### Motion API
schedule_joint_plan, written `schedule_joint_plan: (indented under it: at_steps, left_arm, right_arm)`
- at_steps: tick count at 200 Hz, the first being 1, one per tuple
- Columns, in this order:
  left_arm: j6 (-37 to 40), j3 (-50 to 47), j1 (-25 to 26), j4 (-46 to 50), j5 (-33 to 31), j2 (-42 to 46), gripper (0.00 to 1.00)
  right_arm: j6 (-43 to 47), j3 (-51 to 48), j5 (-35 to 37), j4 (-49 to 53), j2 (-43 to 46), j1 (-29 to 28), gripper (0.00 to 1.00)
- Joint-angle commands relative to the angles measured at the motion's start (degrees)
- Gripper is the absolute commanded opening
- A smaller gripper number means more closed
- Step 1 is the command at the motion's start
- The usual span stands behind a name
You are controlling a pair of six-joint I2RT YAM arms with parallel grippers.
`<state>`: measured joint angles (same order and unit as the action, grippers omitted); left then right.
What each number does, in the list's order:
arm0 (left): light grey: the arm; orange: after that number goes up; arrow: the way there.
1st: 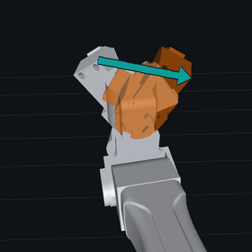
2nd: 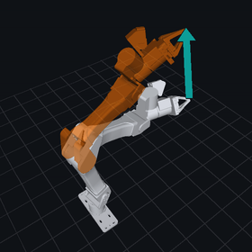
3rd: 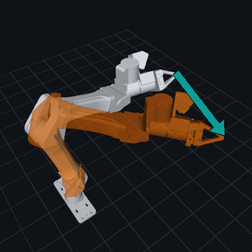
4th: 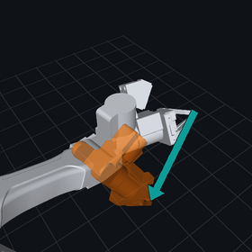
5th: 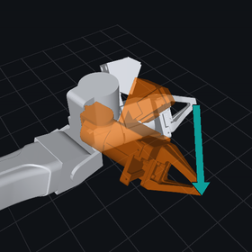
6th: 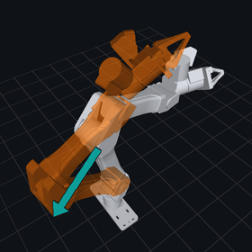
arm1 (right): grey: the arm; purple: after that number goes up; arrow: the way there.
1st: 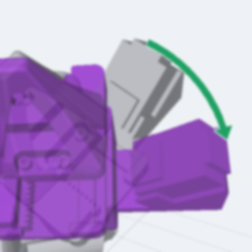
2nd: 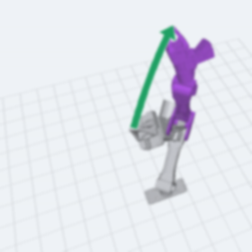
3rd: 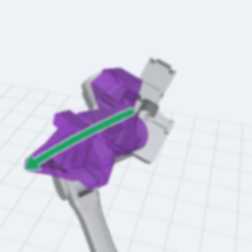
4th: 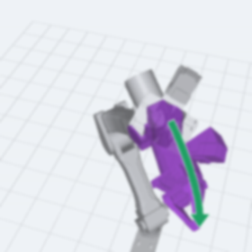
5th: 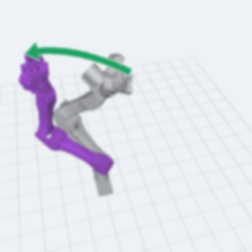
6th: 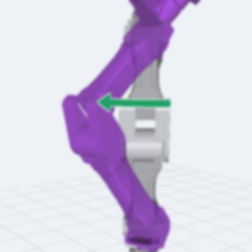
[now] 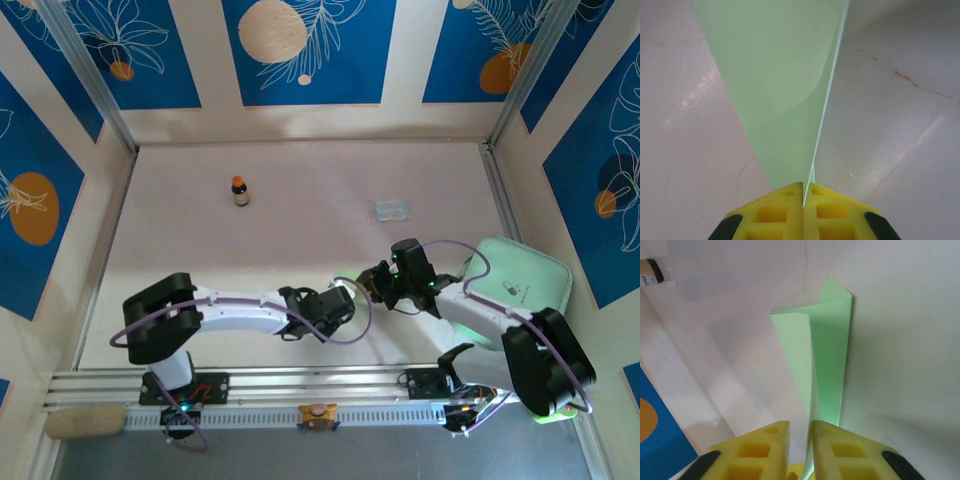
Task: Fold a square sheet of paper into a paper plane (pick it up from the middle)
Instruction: Fold the wing for the fifth time at the center of the table.
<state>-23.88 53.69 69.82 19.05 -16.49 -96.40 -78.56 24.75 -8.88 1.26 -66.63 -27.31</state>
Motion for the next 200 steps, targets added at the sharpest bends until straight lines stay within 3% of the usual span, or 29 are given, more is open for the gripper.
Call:
schedule_joint_plan:
  at_steps: [1, 25, 74, 113, 159, 200]
  left_arm:
    - [-2.44, -1.94, -1.74, -1.44, 3.18, 1.83, 0.01]
    - [-2.66, -2.45, -2.65, -2.34, 4.97, 2.05, 0.02]
    - [-2.82, -2.45, -3.19, -2.83, 6.62, 1.45, 0.02]
    - [-3.20, -3.06, -4.11, -3.95, 8.83, 1.21, 0.03]
    - [-3.46, -3.33, -5.65, -5.10, 13.17, 0.34, 0.01]
    - [-3.46, -3.51, -5.75, -5.28, 13.41, 0.50, 0.12]
  right_arm:
    - [3.53, 0.43, 3.43, 7.88, 4.23, 0.49, 0.31]
    - [4.13, -0.36, 5.21, 10.88, 9.05, 0.93, 0.37]
    - [3.33, -2.75, 5.76, 12.89, 14.38, 1.82, 0.37]
    - [3.66, -3.91, 5.81, 12.81, 14.95, 1.40, 0.33]
    - [3.63, -4.95, 11.43, 12.80, 16.41, -2.42, 0.28]
    - [1.87, -6.36, 14.92, 12.02, 17.15, -5.64, 0.28]
